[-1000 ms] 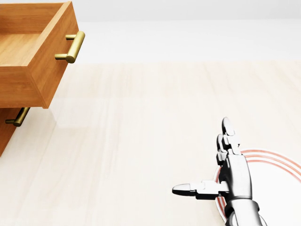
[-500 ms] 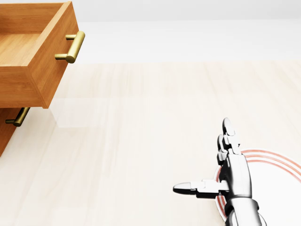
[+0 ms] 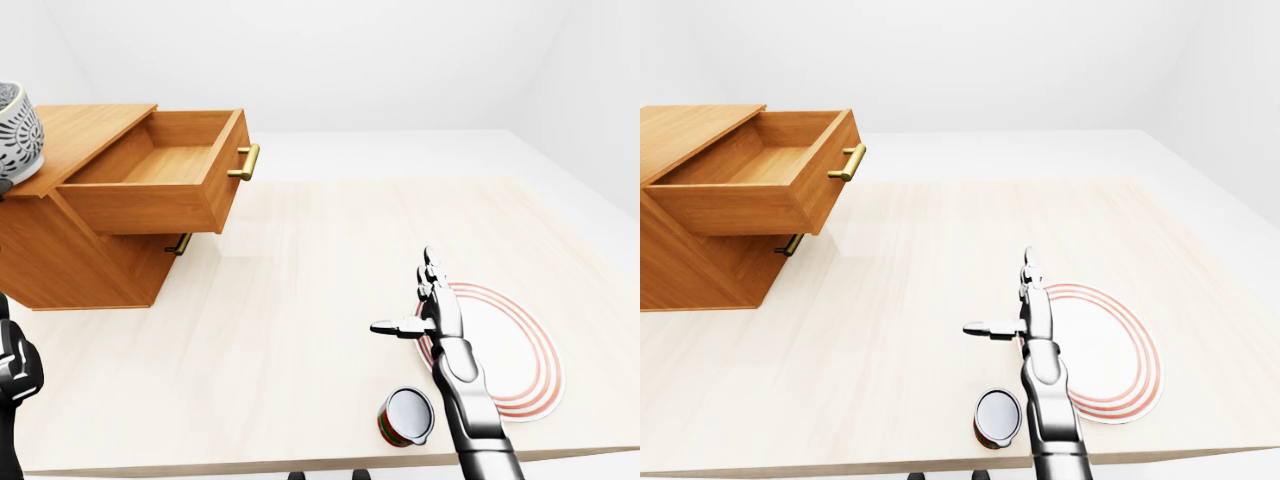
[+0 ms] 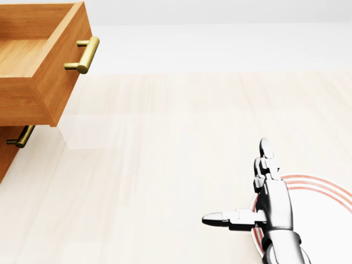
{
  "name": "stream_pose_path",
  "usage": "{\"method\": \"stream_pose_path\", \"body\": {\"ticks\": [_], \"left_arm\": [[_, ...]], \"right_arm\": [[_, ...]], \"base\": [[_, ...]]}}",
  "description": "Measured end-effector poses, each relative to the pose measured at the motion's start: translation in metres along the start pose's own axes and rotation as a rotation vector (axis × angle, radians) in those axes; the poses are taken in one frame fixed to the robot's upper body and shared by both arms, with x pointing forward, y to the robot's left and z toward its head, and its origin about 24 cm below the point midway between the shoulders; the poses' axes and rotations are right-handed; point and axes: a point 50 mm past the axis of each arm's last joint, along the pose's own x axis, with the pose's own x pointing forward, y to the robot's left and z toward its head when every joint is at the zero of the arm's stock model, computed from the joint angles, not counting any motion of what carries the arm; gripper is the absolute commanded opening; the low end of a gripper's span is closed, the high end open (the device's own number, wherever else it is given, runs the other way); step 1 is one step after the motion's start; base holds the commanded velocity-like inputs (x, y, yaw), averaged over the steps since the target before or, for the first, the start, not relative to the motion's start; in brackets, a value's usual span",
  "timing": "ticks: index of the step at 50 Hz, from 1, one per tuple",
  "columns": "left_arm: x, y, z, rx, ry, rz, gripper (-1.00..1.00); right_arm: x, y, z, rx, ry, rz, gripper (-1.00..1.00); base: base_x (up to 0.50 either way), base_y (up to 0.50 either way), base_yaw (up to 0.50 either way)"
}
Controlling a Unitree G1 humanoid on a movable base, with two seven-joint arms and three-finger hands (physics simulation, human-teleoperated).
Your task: Put the bowl on top of the cabinet.
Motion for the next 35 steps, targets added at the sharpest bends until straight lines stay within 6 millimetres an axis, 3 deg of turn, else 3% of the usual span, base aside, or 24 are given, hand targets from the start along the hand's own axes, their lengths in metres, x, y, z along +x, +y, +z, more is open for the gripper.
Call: {"method": "stream_pose_path", "body": {"ticks": [6, 7, 15, 35], "left_arm": [[0.0, 0.0, 0.0, 0.0, 0.001, -0.001, -0.87], [0.0, 0.0, 0.0, 0.0, 0.001, -0.001, 1.0], [-0.009, -0.016, 0.005, -0.005, -0.01, -0.046, 1.0], [0.0, -0.003, 0.01, -0.015, -0.014, -0.006, 1.0]], "right_arm": [[0.002, 0.0, -0.002, -0.003, 0.004, -0.002, 1.0], [0.002, 0.0, -0.002, -0.003, 0.005, -0.002, 1.0], [0.003, 0.001, -0.004, -0.004, 0.009, -0.002, 1.0], [0.004, 0.001, -0.005, -0.007, 0.011, 0.0, 1.0]], "base": [[0.0, 0.0, 0.0], [0.0, 0.0, 0.0], [0.0, 0.0, 0.0], [0.0, 0.0, 0.0]]}}
